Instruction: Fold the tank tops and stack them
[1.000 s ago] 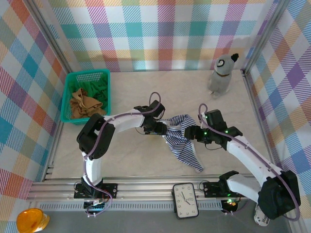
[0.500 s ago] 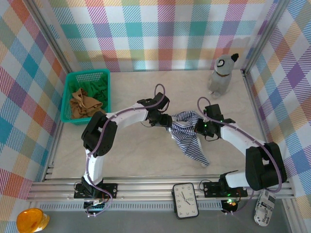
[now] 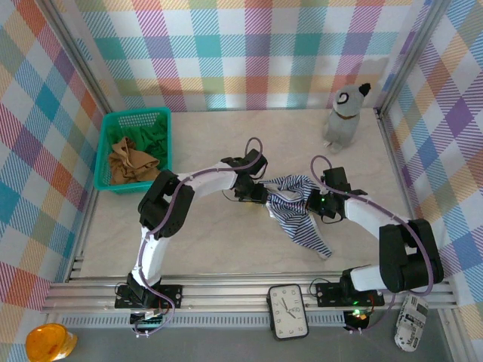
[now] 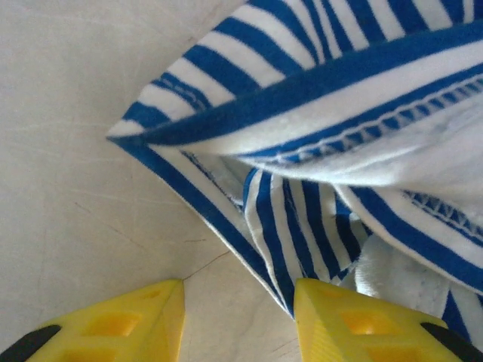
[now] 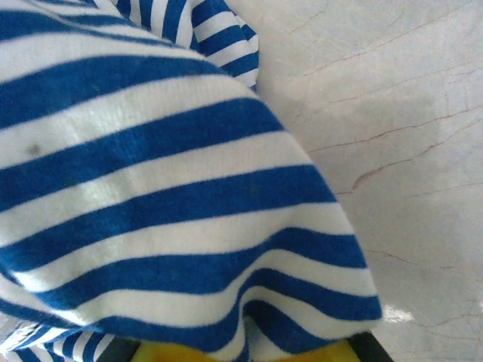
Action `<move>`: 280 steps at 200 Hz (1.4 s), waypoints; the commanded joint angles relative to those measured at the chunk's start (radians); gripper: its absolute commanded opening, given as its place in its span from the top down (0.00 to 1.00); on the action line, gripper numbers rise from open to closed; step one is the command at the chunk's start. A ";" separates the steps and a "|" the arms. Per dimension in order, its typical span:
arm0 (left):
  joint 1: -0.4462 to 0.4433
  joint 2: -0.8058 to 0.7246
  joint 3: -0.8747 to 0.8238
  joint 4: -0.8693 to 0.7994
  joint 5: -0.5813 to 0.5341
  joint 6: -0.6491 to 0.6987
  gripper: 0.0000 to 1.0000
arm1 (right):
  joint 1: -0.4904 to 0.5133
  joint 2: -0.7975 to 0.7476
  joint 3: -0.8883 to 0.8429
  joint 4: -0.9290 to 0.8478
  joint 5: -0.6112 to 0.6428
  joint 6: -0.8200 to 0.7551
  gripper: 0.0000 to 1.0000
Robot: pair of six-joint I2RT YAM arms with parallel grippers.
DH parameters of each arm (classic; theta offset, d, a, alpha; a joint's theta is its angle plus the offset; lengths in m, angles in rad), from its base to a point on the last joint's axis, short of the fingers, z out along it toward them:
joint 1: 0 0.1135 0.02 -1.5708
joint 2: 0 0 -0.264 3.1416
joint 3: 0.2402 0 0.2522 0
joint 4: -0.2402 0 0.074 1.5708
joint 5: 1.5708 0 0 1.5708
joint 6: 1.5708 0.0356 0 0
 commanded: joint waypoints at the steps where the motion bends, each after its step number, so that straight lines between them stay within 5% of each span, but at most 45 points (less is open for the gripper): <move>1: -0.027 0.040 0.047 -0.007 0.043 0.001 0.59 | -0.004 0.016 -0.028 0.030 -0.040 -0.005 0.92; 61: -0.041 0.074 0.144 -0.105 -0.012 0.031 0.63 | -0.005 0.017 -0.039 0.029 -0.052 -0.020 0.92; 91: -0.047 0.107 0.151 -0.134 -0.021 0.038 0.78 | -0.005 0.021 -0.033 0.033 -0.065 -0.020 0.93; 113: -0.048 0.123 0.168 -0.168 -0.040 0.060 1.00 | -0.006 0.000 -0.028 0.023 -0.073 -0.017 0.93; 155: -0.025 0.002 0.225 -0.319 -0.243 0.125 1.00 | -0.005 -0.145 0.045 -0.015 -0.052 -0.059 0.94; 197: 0.032 -0.178 0.370 -0.485 -0.525 0.200 1.00 | -0.008 -0.211 0.242 -0.021 -0.040 -0.182 0.94; 238: 0.109 -0.242 0.587 -0.554 -0.738 0.292 1.00 | -0.015 -0.084 0.513 0.073 -0.089 -0.322 0.92; 280: 0.194 -0.110 1.116 -0.648 -0.859 0.426 1.00 | -0.024 0.187 0.981 0.051 -0.263 -0.396 0.90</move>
